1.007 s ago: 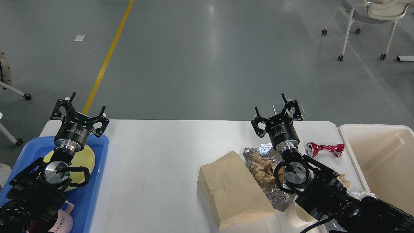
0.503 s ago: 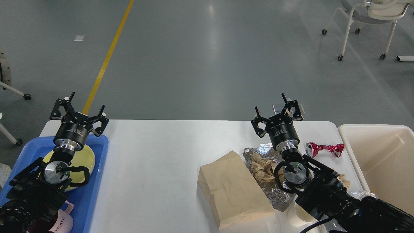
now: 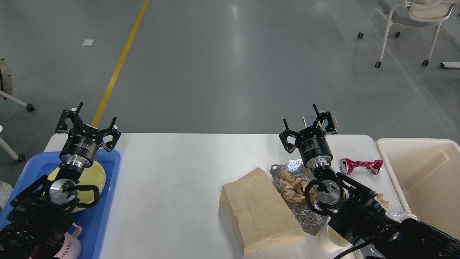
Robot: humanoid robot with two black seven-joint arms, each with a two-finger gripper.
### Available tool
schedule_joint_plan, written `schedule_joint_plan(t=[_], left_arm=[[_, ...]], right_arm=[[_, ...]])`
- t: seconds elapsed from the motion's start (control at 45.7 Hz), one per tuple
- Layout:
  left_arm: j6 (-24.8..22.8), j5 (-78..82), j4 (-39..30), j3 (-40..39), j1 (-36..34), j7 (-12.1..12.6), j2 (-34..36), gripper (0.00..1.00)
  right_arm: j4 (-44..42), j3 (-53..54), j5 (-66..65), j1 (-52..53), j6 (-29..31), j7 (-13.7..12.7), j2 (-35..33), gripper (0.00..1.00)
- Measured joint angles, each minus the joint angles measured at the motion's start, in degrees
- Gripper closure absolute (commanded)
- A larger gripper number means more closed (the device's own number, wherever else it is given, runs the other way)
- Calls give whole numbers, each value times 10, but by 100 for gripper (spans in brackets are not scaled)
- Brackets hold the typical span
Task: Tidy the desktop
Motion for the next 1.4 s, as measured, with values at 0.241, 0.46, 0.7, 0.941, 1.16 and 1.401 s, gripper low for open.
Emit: schedule_joint_plan(t=[0.241, 0.46, 0.7, 0.941, 1.16, 1.401], left_arm=[[0, 0, 0, 0, 0, 0, 0, 2], [0, 0, 0, 0, 0, 0, 0, 2], [0, 0, 0, 0, 0, 0, 0, 2], [0, 0, 0, 0, 0, 0, 0, 2], [0, 0, 0, 0, 0, 0, 0, 2], [0, 0, 0, -1, 0, 0, 0, 2]], right_arm=[[0, 0, 0, 0, 0, 0, 0, 0], [1, 0, 0, 0, 0, 0, 0, 0], [0, 0, 0, 0, 0, 0, 0, 0], [0, 0, 0, 1, 0, 0, 0, 0], [0, 1, 0, 1, -1, 0, 0, 0], [1, 0, 1, 1, -4, 0, -1, 0]])
